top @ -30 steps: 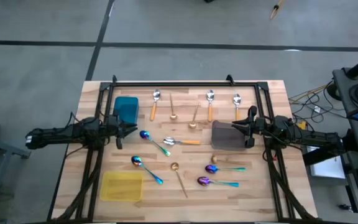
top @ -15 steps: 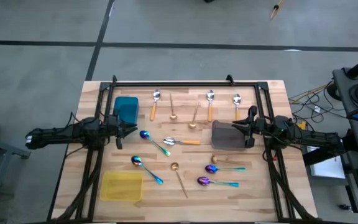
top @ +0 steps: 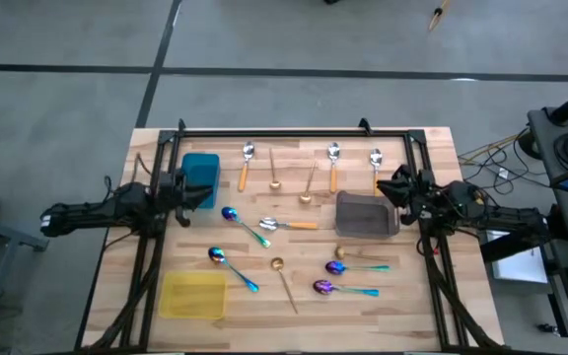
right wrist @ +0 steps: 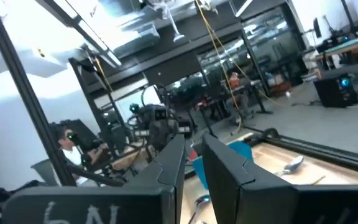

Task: Sort silverware by color (type)
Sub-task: Put the gold spoon into the black bin

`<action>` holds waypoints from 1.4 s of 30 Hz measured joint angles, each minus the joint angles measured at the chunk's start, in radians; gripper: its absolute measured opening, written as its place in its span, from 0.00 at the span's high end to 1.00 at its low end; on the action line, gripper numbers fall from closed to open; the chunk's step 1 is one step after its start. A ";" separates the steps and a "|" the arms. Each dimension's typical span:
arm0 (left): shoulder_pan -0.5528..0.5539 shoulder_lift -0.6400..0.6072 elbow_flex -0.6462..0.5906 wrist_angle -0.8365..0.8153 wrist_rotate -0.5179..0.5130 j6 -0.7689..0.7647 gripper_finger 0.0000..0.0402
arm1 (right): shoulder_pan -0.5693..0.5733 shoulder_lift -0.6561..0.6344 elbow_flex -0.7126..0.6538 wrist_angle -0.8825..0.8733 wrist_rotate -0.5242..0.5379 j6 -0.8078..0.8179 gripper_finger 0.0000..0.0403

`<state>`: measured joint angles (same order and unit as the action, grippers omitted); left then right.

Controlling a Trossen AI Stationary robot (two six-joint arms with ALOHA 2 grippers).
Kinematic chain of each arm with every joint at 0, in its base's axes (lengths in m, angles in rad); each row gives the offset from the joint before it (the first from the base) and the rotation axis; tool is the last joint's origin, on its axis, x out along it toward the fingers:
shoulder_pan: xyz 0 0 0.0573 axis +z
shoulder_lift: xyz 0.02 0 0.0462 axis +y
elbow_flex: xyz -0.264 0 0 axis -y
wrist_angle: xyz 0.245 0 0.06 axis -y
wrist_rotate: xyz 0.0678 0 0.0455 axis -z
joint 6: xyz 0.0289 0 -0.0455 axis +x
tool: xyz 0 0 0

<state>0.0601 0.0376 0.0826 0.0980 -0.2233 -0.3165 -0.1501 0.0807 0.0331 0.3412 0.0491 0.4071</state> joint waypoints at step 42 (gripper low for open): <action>0.037 0.302 0.001 0.503 -0.423 0.461 0.86 | -0.079 0.941 0.556 0.010 0.180 -0.163 0.88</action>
<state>0.0969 0.3398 0.0838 0.6006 -0.6464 0.1441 -0.2286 1.0219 0.5890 0.3510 0.2291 0.2444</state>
